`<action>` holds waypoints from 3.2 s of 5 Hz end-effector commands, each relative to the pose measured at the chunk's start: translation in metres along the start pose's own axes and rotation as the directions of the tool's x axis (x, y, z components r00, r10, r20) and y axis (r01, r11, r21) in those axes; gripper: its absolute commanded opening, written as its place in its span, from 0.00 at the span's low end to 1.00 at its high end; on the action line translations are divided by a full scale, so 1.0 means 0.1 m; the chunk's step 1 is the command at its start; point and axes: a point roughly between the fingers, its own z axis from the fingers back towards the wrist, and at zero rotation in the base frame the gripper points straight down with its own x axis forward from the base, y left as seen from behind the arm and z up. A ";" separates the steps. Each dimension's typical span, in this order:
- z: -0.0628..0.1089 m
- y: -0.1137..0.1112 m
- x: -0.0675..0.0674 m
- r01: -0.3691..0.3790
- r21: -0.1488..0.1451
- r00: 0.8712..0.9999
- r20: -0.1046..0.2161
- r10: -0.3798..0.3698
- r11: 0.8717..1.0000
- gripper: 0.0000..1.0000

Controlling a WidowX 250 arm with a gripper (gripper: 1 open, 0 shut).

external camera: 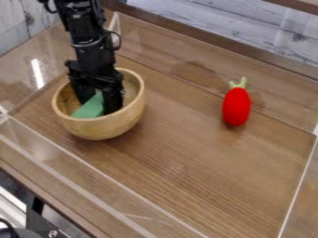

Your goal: Remove the green object from the brown bowl and put it on the table

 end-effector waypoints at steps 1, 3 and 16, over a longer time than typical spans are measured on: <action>0.02 -0.03 0.02 -0.093 -0.002 0.995 0.033 0.093 0.996 1.00; -0.04 -0.10 0.07 -0.042 -0.004 0.999 0.010 0.042 0.999 1.00; -0.05 -2.38 0.15 0.192 0.079 0.970 0.135 -0.201 0.978 0.00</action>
